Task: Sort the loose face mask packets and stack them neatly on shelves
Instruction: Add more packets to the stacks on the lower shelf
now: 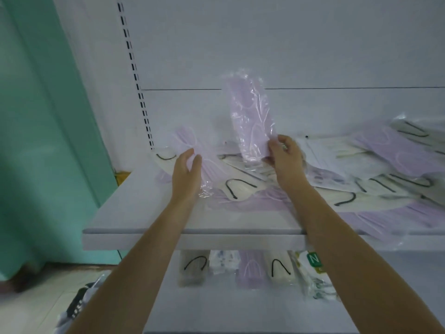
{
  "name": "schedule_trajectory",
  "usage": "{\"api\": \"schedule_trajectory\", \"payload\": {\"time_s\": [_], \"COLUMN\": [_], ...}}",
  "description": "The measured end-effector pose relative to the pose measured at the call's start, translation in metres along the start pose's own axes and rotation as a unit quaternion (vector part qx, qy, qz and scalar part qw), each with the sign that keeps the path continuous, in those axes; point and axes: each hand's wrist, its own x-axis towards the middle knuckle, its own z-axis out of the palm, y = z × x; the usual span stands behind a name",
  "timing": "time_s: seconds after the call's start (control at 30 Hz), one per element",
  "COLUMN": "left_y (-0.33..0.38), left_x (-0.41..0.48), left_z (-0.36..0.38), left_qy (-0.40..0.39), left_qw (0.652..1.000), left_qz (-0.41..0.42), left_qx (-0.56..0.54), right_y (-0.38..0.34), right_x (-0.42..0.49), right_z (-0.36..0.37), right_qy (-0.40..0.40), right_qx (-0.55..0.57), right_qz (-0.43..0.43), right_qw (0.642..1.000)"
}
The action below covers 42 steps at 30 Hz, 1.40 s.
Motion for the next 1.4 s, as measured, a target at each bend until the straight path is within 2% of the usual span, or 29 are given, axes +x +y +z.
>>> {"api": "schedule_trajectory", "payload": {"time_s": [0.03, 0.1, 0.23, 0.27, 0.33, 0.4, 0.43, 0.53, 0.63, 0.73, 0.8, 0.87, 0.93, 1.0, 1.07, 1.13, 1.17, 1.2, 1.23, 1.3, 1.33, 1.37, 1.4], "left_y": [0.0, 0.003, 0.003, 0.002, 0.003, 0.004, 0.005, 0.002, -0.003, -0.007, -0.009, -0.01, -0.01, -0.01, -0.007, -0.002, 0.0, 0.001, 0.002, 0.002, 0.002, 0.001, 0.001], "left_x": [0.001, 0.002, -0.002, -0.003, -0.002, -0.001, -0.001, 0.002, 0.006, 0.008, 0.01, 0.012, 0.012, 0.011, 0.009, 0.007, 0.006, 0.005, 0.005, 0.004, 0.003, 0.003, 0.002], "left_z": [0.001, 0.002, 0.001, 0.0, -0.003, -0.006, -0.006, -0.007, -0.007, -0.005, -0.004, -0.003, -0.003, -0.004, -0.004, -0.002, -0.001, -0.001, 0.0, -0.001, -0.002, -0.003, -0.004], "left_qy": [-0.011, -0.045, -0.085, -0.076, -0.07, -0.052, -0.042, -0.014, 0.046, 0.08, 0.081, 0.08, 0.084, 0.087, 0.075, 0.045, 0.026, 0.007, -0.009, -0.023, -0.021, -0.019, -0.016], "left_qw": [1.0, 0.997, 0.996, 0.997, 0.997, 0.998, 0.999, 1.0, 0.999, 0.996, 0.996, 0.996, 0.995, 0.995, 0.997, 0.999, 0.999, 0.999, 0.998, 0.998, 0.999, 1.0, 1.0], "left_qz": [-0.006, -0.027, -0.013, -0.003, 0.017, 0.021, 0.02, 0.023, 0.026, 0.03, 0.026, 0.021, 0.02, 0.014, 0.0, -0.017, -0.022, -0.026, -0.029, -0.03, -0.024, -0.008, 0.009], "left_qx": [-0.019, -0.055, -0.023, -0.015, -0.002, -0.012, -0.016, -0.008, 0.004, 0.024, 0.034, 0.042, 0.047, 0.046, 0.031, -0.002, -0.021, -0.036, -0.049, -0.047, -0.034, -0.019, -0.007], "right_y": [-0.001, -0.001, 0.004, 0.006, 0.006, 0.002, -0.001, -0.007, 0.006, 0.029, 0.032, 0.03, 0.028, 0.021, 0.01, -0.003, -0.007, -0.01, -0.013, -0.013, -0.012, -0.011, -0.013], "right_x": [-0.002, -0.008, -0.028, -0.031, -0.029, -0.019, -0.012, 0.016, 0.031, 0.033, 0.035, 0.036, 0.037, 0.035, 0.032, 0.021, 0.014, 0.004, -0.006, -0.028, -0.036, -0.04, -0.043], "right_z": [0.003, 0.006, 0.012, 0.013, 0.015, 0.018, 0.021, 0.033, 0.04, 0.041, 0.04, 0.038, 0.035, 0.034, 0.035, 0.039, 0.043, 0.048, 0.054, 0.065, 0.066, 0.065, 0.06], "right_qy": [-0.036, -0.101, -0.204, -0.203, -0.146, -0.083, -0.076, -0.101, -0.116, -0.126, -0.097, -0.071, -0.042, 0.005, 0.032, -0.001, -0.047, -0.118, -0.211, -0.397, -0.452, -0.472, -0.462], "right_qx": [0.062, 0.041, -0.109, -0.175, -0.308, -0.402, -0.438, -0.542, -0.621, -0.717, -0.735, -0.73, -0.698, -0.642, -0.555, -0.448, -0.415, -0.406, -0.416, -0.46, -0.471, -0.47, -0.458], "right_qz": [0.061, 0.104, 0.054, 0.013, -0.105, -0.201, -0.225, -0.215, -0.156, -0.091, -0.123, -0.164, -0.192, -0.211, -0.215, -0.218, -0.224, -0.227, -0.217, -0.156, -0.132, -0.123, -0.124], "right_qw": [0.996, 0.989, 0.971, 0.963, 0.934, 0.89, 0.867, 0.806, 0.76, 0.679, 0.659, 0.659, 0.688, 0.737, 0.803, 0.867, 0.881, 0.877, 0.858, 0.778, 0.746, 0.736, 0.749]}}
